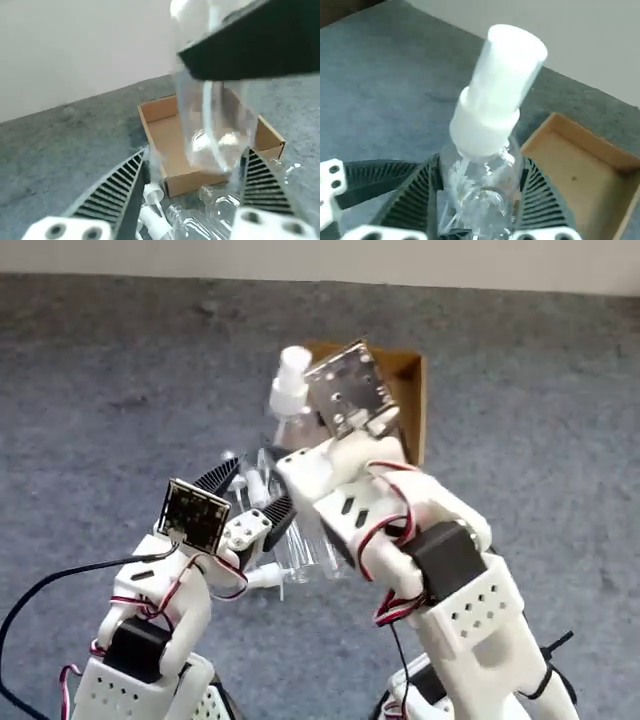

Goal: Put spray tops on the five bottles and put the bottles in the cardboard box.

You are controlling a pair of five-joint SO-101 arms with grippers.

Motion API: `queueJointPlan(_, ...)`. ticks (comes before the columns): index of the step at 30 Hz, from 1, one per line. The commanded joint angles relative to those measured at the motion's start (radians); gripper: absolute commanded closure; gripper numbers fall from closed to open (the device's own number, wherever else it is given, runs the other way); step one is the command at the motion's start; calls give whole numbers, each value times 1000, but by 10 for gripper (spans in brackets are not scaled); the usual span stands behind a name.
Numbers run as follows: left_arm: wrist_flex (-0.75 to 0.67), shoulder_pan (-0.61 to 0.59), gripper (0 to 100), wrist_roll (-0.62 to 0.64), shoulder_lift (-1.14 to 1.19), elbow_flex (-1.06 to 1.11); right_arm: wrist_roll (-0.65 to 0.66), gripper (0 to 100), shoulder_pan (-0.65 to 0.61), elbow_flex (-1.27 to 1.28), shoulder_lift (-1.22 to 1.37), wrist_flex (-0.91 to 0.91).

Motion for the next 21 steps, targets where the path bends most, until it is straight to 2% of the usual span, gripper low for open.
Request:
queueJointPlan(1,-25,-30,777,2,1,-2,23,995,116,-58,76,-128)
queueJointPlan(5,-28,-35,846,-3,-1,27,23,995,205,-79,275,-305)
queueJointPlan(11,-71,-41,937,-3,4,71,20,995,242,-240,624,-552)
queueJointPlan(15,-81,-102,938,3,30,61,18,995,248,-415,845,-588)
queueJointPlan(21,-133,-107,938,3,176,25,17,995,252,-638,1104,-591)
